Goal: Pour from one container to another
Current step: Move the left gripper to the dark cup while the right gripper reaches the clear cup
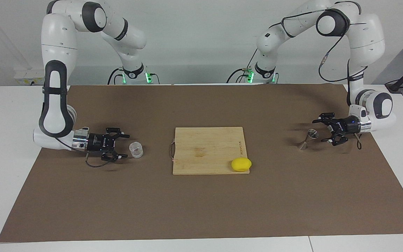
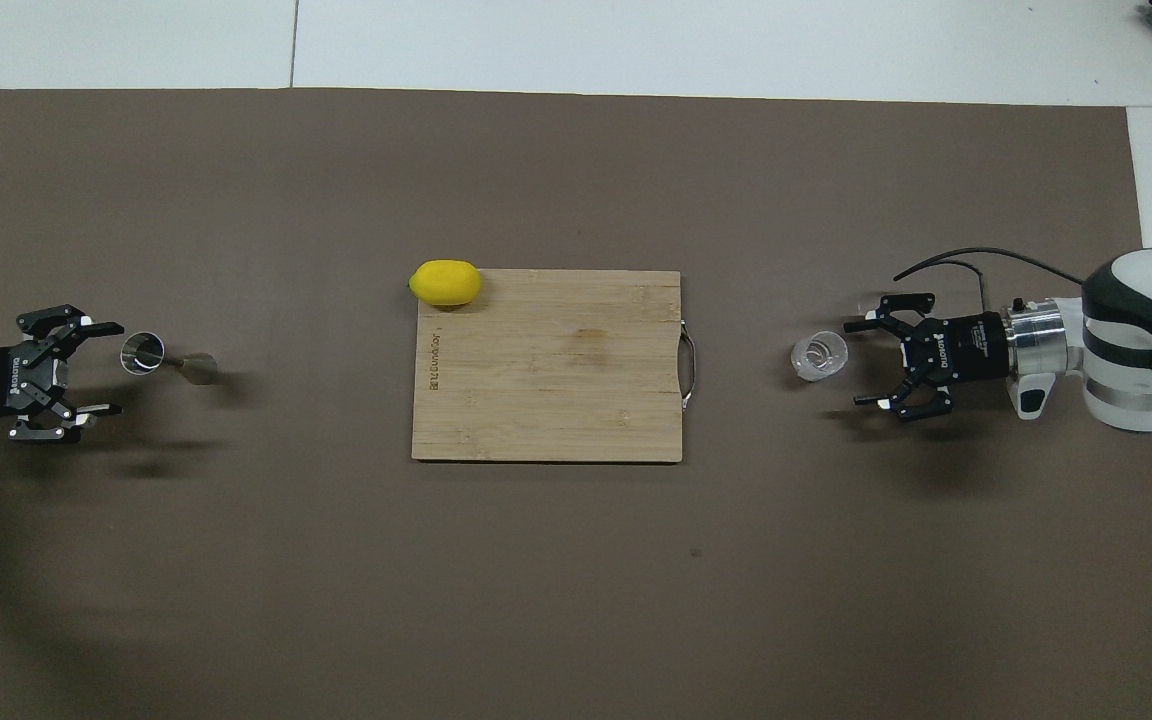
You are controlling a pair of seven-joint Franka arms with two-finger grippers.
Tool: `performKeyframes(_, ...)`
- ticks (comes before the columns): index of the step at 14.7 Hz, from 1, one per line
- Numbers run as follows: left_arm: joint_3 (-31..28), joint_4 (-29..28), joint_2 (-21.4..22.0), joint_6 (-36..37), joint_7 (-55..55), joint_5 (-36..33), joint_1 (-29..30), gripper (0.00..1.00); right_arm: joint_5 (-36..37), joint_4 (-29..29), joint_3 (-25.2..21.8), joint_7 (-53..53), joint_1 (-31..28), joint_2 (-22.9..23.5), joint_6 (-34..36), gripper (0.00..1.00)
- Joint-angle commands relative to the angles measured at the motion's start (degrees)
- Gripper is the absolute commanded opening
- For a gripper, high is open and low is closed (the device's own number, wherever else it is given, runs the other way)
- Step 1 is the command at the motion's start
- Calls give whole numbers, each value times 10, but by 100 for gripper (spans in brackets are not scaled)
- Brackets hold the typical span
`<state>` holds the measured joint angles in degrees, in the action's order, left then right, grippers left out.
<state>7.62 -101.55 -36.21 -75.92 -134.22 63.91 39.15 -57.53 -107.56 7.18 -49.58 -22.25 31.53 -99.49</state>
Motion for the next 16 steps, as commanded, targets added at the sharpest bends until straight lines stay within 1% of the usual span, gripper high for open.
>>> performKeyframes(1,6,-15,0,6,-26,29,2,100,-20,10,15,12,-10,11,-14,100)
performKeyframes(5,7,-26,0,-18,-48,49,-9,100,-22,9,27,13,-7,17,-22,100)
performKeyframes(8,8,-26,0,-23,-50,54,-15,100,-22,9,28,13,-4,18,-27,100)
performKeyframes(10,8,-28,0,-26,-50,60,-21,100,-22,9,28,12,5,18,-44,100)
performKeyframes(15,8,-32,1,-26,-50,62,-33,100,-29,9,28,7,11,18,-44,100)
performKeyframes(16,8,-32,1,-25,-50,62,-34,99,-29,9,28,7,11,18,-45,98)
